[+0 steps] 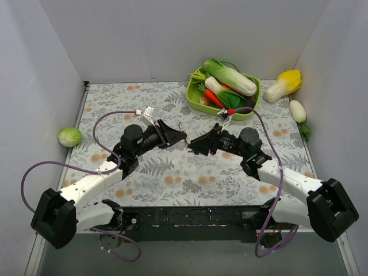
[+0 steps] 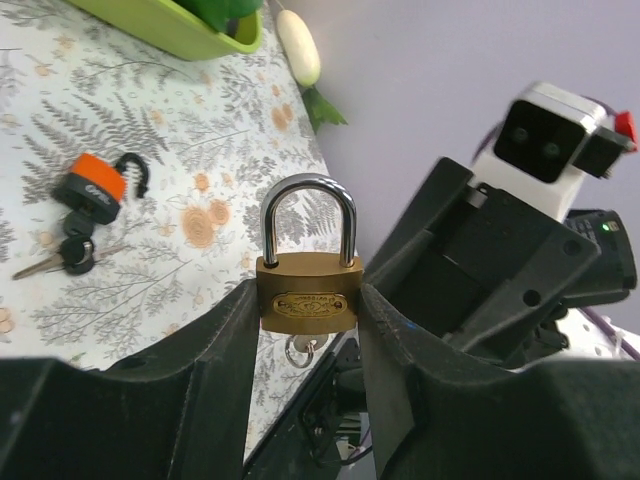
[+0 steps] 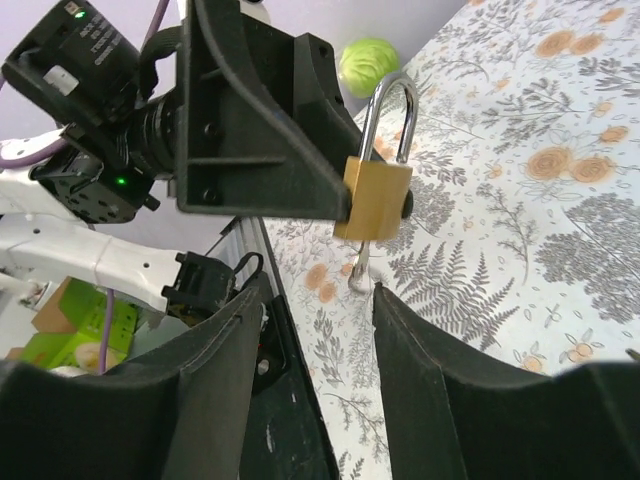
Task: Unlock with the key
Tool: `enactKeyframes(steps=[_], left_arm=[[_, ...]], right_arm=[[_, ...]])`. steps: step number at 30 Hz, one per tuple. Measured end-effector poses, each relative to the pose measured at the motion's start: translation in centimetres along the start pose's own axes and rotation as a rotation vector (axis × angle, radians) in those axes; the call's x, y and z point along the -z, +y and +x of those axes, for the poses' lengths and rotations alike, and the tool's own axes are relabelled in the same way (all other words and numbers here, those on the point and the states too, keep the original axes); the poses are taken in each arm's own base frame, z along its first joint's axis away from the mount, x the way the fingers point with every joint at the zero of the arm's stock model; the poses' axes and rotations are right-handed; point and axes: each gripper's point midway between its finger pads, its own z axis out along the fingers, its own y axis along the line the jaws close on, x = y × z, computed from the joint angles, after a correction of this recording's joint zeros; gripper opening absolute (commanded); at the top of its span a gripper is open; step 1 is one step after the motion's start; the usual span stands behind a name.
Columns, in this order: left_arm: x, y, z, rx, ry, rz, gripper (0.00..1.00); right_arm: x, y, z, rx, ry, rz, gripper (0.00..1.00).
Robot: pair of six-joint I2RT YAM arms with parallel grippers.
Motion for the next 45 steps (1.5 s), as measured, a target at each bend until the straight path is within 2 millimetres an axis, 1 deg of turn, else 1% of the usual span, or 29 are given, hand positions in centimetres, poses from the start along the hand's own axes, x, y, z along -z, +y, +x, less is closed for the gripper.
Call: enactKeyframes(steps=[5,7,9,11,12,15,17,20,24,27,32,34,40,45], left_arm=[[0.6,2.1,-0.8,0.003,0.018,-0.049,0.0],[0.9,2.5,-0.8,-0.012,0.039,-0.043,0.0],[1.3,2.4,-0.2,-0.043,0.091,-0.02,0.0],[1.7,1.7,0.9,-0.079,0.179,0.023,0.0],[1.9,0.9,1.5,-0.099,0.235,0.06,0.0],[2.9,-1.0,2.8,-0.139,0.347,0.17,0.0],[4.0,-2.4,3.9,-0.149,0.428,0.259,0.0],[5.6,-3.8,5.2,-0.151,0.528,0.366,0.0],[7.1,-4.9,6.1,-0.149,0.615,0.452,0.0],[7.9,-5.4,6.4,-0.149,0.659,0.496,0.0],[8.5,-5.8,6.7,-0.14,0.71,0.536,0.0],[8.8,-5.8,6.9,-0.135,0.726,0.546,0.0],[9.1,-5.9,7.1,-0.126,0.746,0.557,0.0],[9.2,-5.9,7.1,-0.126,0.751,0.562,0.0]], right_arm=[[2.5,-1.1,-0.8,0.029,-0.04,0.057,0.57],[3.2,-1.5,-1.5,0.061,-0.05,0.075,0.57],[3.4,-1.5,-2.0,0.106,-0.036,0.083,0.57],[3.2,-0.9,-2.7,0.16,-0.011,0.069,0.57],[3.1,-0.4,-3.2,0.195,0.0,0.055,0.57],[2.7,1.6,-4.8,0.302,0.014,-0.007,0.58],[2.6,2.8,-5.5,0.366,0.023,-0.051,0.59],[2.5,4.1,-6.0,0.425,0.044,-0.111,0.59],[2.0,4.9,-5.4,0.449,0.095,-0.186,0.6],[1.5,5.3,-4.0,0.434,0.151,-0.245,0.59],[1.2,6.2,-1.8,0.393,0.233,-0.338,0.6],[1.3,6.9,-1.5,0.389,0.244,-0.373,0.6],[1.6,8.7,-1.5,0.407,0.244,-0.461,0.59],[1.3,8.9,-0.7,0.391,0.271,-0.497,0.59]])
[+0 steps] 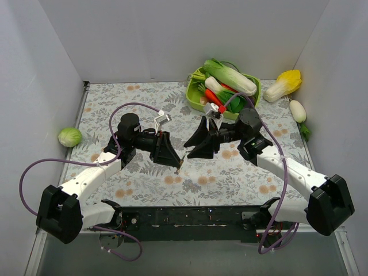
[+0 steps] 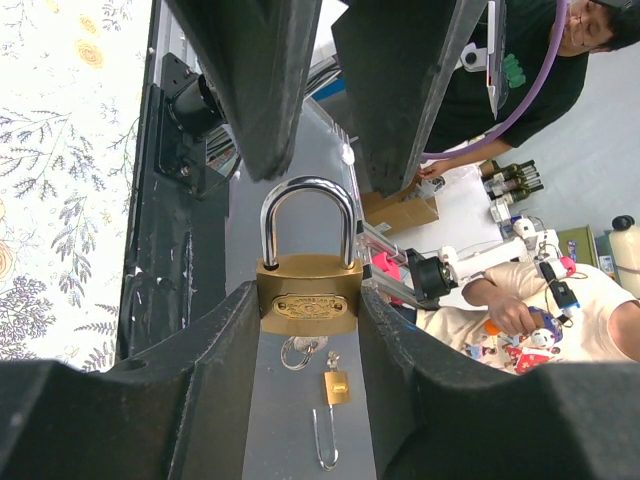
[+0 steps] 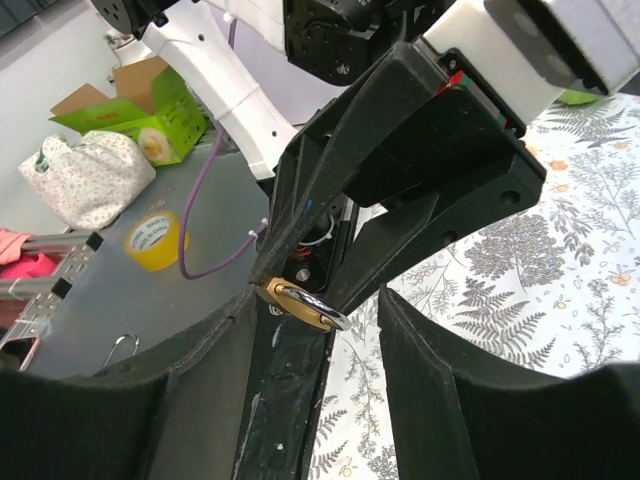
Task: Unlock with the key
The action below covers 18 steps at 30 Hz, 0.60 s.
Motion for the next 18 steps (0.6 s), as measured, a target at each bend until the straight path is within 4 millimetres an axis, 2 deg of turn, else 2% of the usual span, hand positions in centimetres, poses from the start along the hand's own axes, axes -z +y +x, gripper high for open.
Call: enactKeyframes(steps=[1,4,8,11,14,18], left_arm=[[0.0,0.0,0.0,0.0,0.0,0.0,0.0],[0.0,0.0,0.0,0.0,0.0,0.0,0.0],[0.0,0.0,0.0,-0.003,0.0,-0.001,0.0],[0.0,0.2,0.2,0.001,0.003,-0.003,0.0],[0.1,0.5,0.3,0.014,-0.001,-0.017,0.0],[0.2,1.2,0.1,0.014,-0.013,-0.049,0.0]], right_arm=[[-0.1,0.0,0.2,-0.005,0.004,-0.007,0.58],[-0.5,0.0,0.8,-0.021,0.016,-0.023,0.49],[-0.9,0.2,1.2,-0.031,0.027,-0.04,0.25],[-0.8,0.2,1.4,-0.032,0.034,-0.037,0.12],[-0.7,-0.1,1.7,-0.04,0.047,-0.022,0.03],[-0.6,-0.6,2.0,-0.06,0.066,0.009,0.01]])
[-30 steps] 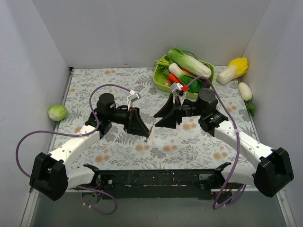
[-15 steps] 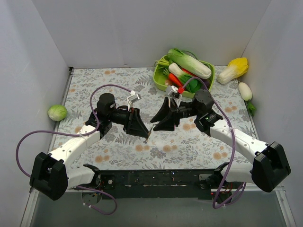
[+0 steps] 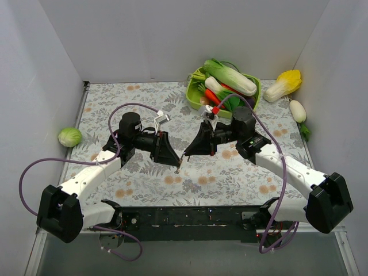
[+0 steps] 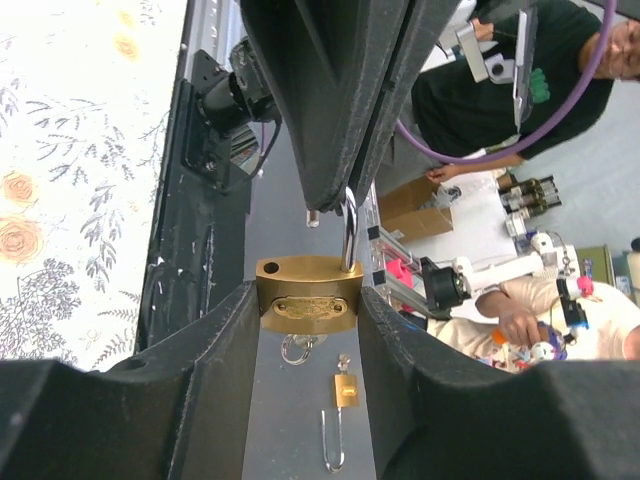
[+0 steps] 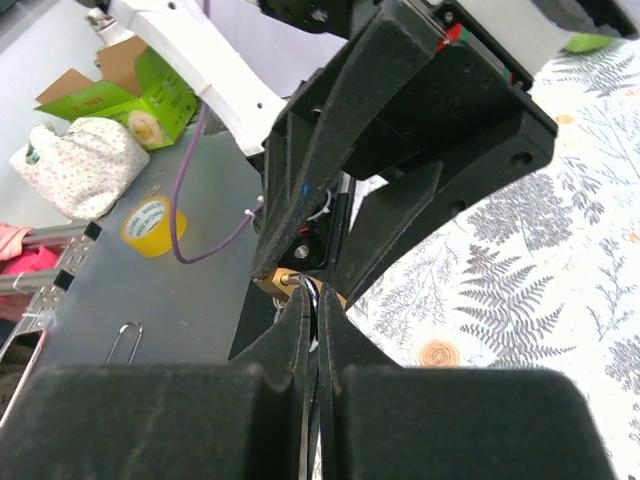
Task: Unlock with the key
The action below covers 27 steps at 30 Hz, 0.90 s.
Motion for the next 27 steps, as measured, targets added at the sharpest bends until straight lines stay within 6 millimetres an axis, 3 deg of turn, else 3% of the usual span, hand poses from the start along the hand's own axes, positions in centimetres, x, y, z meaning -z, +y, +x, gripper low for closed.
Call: enactKeyframes(steps=[7,11,18,23,27], left_arm=[[0.2,3.1,-1.6,0.009,-0.054,-0.194,0.0],[1.2,7.2,-2.4,0.016,-0.1,-0.418,0.0],[2.9,14.4,-2.2,0.038,-0.094,-0.778,0.0],[3.3,16.7,-1.8,-0.025,-0.056,-0.956,0.0],[3.8,17.7,-2.0,-0.052,-0.051,-1.027,0.0]], right_arm=[[0.7,-3.1,0.2,-0.066,0.027,0.161,0.01],[1.0,-6.6,1.5,-0.129,0.062,0.297,0.01],[1.4,-13.0,6.0,-0.291,0.139,0.524,0.01],[1.3,-14.8,7.5,-0.38,0.147,0.589,0.01],[1.2,-15.6,7.7,-0.41,0.13,0.627,0.01]])
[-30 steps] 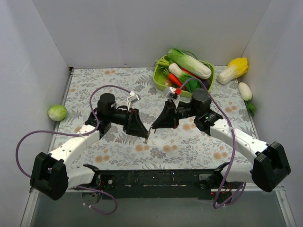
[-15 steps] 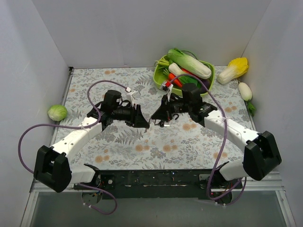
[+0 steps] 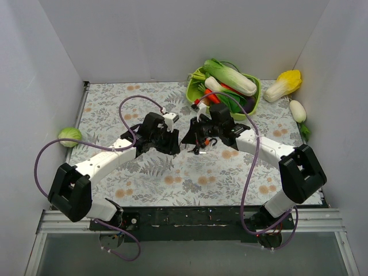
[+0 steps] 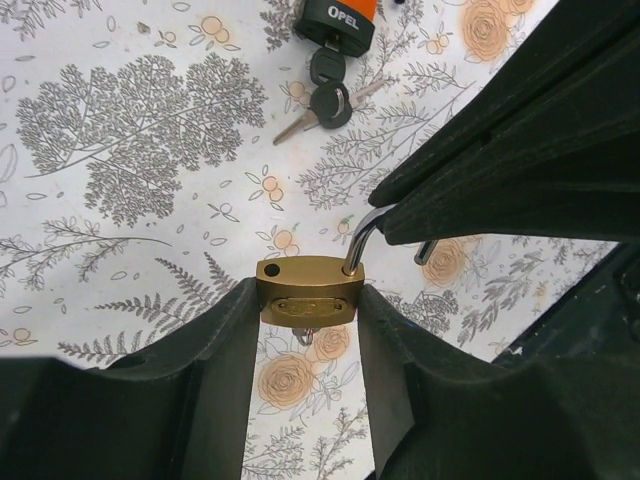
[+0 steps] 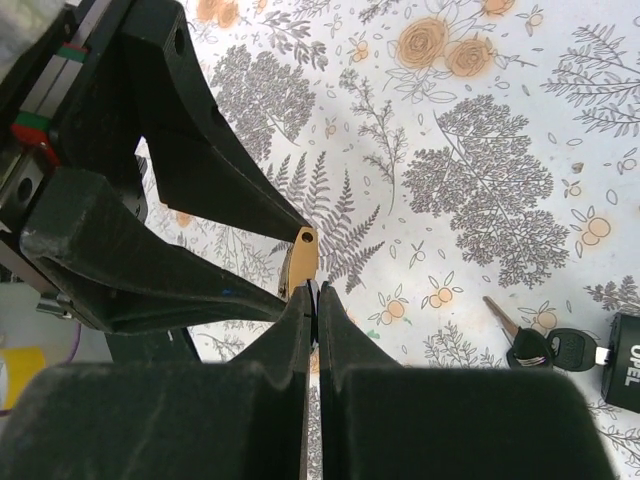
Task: Unlock with the key
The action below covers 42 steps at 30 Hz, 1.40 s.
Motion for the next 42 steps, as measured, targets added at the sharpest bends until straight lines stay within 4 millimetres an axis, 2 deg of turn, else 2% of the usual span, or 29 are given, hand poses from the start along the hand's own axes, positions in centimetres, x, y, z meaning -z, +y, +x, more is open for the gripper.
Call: enactKeyframes(steps=[1,4,5,8,11,14,20,25,32,36,42], left_arm=[[-0.1,0.2,-0.1,-0.006,-0.004,-0.011,0.0],[-0.4,0.4,-0.4,-0.024,-0.008,-0.021,0.0],[-0.6,0.4,-0.4,-0.03,-0.005,-0.02,0.0],[-1.6,0.8,-0.3,-0.044,0.019,-0.022,0.0],[-2.9,1.5,0.3,-0.05,0.061,-0.036,0.0],[-3.7,2.2,1.3,-0.053,0.113,-0.049,0.0],[-5.4,3.0,1.8,-0.068,0.198,-0.064,0.0],[-8.0,4.8,1.6,-0.072,0.272,-0.141,0.0],[-9.6,7.0,1.3,-0.081,0.342,-0.251,0.03],[-10.4,7.7,0.7,-0.108,0.369,-0.317,0.14],[-10.7,7.6,0.8,-0.146,0.392,-0.37,0.39]], right_arm=[[-0.1,-0.1,-0.2,-0.004,-0.008,0.009,0.03],[-0.2,-0.4,-0.4,-0.006,-0.025,0.029,0.18],[-0.2,-0.5,-0.4,-0.01,-0.027,0.036,0.3],[-0.2,-0.8,-0.1,-0.027,-0.028,0.046,0.49],[0.4,-1.5,0.9,-0.049,-0.019,0.061,0.55],[2.3,-3.2,1.5,-0.084,-0.04,0.105,0.57],[7.7,-6.9,0.0,-0.127,-0.174,0.229,0.58],[10.3,-7.3,-1.3,-0.094,-0.25,0.28,0.59],[11.8,-7.3,-2.2,-0.052,-0.293,0.31,0.59],[11.9,-8.0,-1.1,-0.065,-0.279,0.324,0.59],[12.0,-8.8,0.5,-0.095,-0.25,0.338,0.59]])
